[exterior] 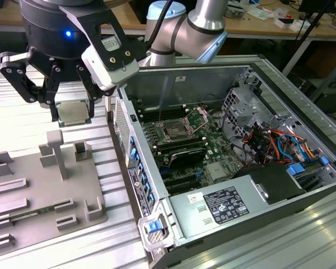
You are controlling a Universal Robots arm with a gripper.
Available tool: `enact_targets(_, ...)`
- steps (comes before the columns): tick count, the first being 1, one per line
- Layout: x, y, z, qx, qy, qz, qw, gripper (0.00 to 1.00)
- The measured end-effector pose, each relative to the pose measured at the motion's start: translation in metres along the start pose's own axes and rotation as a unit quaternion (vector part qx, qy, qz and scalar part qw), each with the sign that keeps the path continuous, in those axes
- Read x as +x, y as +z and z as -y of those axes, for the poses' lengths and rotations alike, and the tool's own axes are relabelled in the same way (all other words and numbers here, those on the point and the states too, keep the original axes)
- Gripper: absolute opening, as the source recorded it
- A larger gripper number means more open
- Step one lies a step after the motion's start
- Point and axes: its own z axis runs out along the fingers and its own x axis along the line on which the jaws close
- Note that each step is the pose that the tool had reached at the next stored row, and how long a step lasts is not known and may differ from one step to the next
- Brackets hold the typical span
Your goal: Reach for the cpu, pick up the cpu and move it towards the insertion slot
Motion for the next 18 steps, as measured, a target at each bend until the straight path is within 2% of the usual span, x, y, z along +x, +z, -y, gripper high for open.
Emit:
enact_targets(7, -0.0012, 0.0, 0.0001, 0.0, 0.0, 0.0, 1.0, 0.55)
enact_targets(18, -0.0097, -0.0001, 0.0004, 0.0, 0.0, 0.0001, 1.0, 0.55)
